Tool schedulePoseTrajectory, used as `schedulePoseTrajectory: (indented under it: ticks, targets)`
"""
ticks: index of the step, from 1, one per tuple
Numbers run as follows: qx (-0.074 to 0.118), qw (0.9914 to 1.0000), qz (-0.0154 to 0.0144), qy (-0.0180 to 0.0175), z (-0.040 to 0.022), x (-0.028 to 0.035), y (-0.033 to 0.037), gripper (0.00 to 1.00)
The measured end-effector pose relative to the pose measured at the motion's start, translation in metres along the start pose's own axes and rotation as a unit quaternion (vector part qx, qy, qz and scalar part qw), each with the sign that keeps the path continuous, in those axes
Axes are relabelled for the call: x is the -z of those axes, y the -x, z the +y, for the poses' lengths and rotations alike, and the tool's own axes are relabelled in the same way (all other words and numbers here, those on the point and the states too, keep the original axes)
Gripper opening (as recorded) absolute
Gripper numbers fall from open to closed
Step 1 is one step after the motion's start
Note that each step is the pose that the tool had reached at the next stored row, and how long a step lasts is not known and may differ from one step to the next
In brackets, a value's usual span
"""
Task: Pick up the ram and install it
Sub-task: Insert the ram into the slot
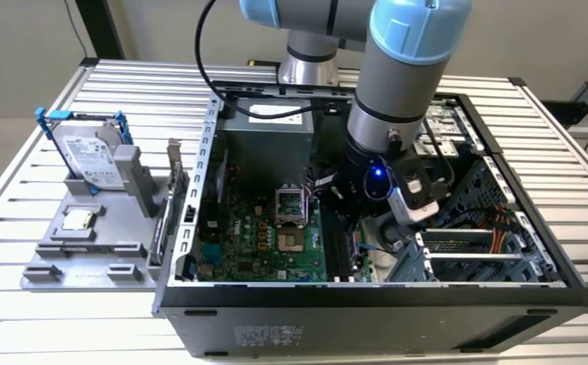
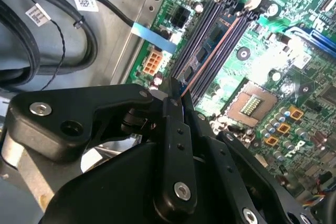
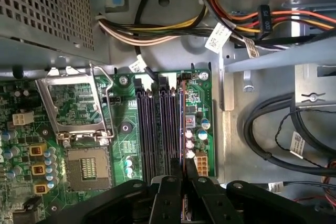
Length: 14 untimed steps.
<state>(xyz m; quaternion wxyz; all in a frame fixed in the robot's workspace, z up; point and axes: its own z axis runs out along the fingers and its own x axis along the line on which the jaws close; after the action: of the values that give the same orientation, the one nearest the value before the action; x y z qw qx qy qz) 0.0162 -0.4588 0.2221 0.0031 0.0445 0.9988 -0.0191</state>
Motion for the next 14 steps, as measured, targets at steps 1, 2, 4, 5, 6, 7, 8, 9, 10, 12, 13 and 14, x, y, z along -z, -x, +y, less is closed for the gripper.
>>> schedulePoseTrajectory:
  ticks: [1, 2, 4, 5, 6, 7, 8, 9, 10, 12, 13, 14]
  targets:
    - [0.0, 1.0, 0.0, 0.0, -0.0013, 0.0, 0.0001, 0.0]
    - [0.001, 1.0, 0.0, 0.0, -0.002, -0.0002, 0.0, 0.0]
    - [0.003, 0.99999, -0.0001, 0.0, -0.0032, -0.0008, 0.0, 0.0]
    - [0.004, 0.99999, -0.0002, 0.0001, -0.0039, -0.001, 0.0, 0.0]
    - [0.005, 0.99999, -0.0002, 0.0001, -0.0044, -0.0011, -0.0004, 0.0]
    - [0.006, 0.99998, -0.0002, 0.0001, -0.0045, -0.0012, -0.0009, 0.0]
    - [0.007, 0.99997, -0.0003, 0.0001, -0.0046, -0.0013, -0.0013, 0.0]
    - [0.008, 0.99997, -0.0003, 0.0001, -0.0047, -0.0015, -0.0016, 0.0]
    - [0.008, 0.99997, -0.0003, 0.0, -0.0048, -0.0016, -0.0019, 0.0]
    - [0.008, 0.99997, -0.0003, 0.0001, -0.0048, -0.002, -0.0021, 0.0]
    - [0.008, 0.99997, -0.0003, 0.0002, -0.0047, -0.0025, -0.0024, 0.0]
    - [0.008, 0.99997, -0.0003, 0.0, -0.0048, -0.003, -0.0025, 0.0]
